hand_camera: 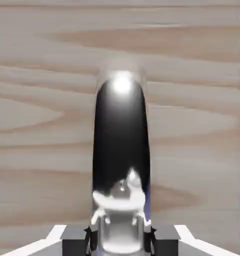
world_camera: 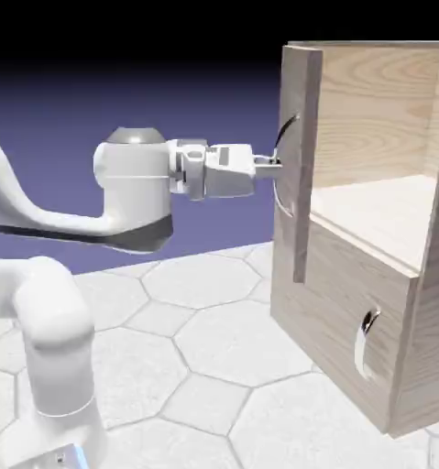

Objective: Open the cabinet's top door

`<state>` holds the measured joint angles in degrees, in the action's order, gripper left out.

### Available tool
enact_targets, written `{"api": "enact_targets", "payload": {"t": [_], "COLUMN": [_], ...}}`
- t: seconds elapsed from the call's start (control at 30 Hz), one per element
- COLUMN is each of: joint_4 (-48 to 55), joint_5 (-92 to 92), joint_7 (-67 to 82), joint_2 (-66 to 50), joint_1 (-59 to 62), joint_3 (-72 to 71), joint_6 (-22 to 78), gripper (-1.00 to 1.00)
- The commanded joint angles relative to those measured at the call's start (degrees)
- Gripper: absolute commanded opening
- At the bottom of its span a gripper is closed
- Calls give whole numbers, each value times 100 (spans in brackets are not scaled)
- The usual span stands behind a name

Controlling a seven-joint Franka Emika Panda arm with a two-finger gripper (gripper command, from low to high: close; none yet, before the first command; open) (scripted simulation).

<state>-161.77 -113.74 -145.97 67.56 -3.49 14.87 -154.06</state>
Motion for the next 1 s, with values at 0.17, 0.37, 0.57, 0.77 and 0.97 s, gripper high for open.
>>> {"api": "enact_targets", "payload": {"t": [0.17, 0.37, 0.57, 0.77, 0.97], "joint_4": [-515, -852, -895, -595, 92], "joint_5": [1505, 3000, 4417, 5597, 6661], "joint_7": [778, 1454, 1830, 1924, 1892], "joint_2": [780, 1502, 1920, 1895, 1554], "joint_1": [289, 125, -267, -509, -359], "joint_3": [-872, -1840, -3062, -4309, -5555], "joint_6": [490, 1350, 2506, 3665, 4875], "gripper": [-100, -100, -100, -100, -100]}}
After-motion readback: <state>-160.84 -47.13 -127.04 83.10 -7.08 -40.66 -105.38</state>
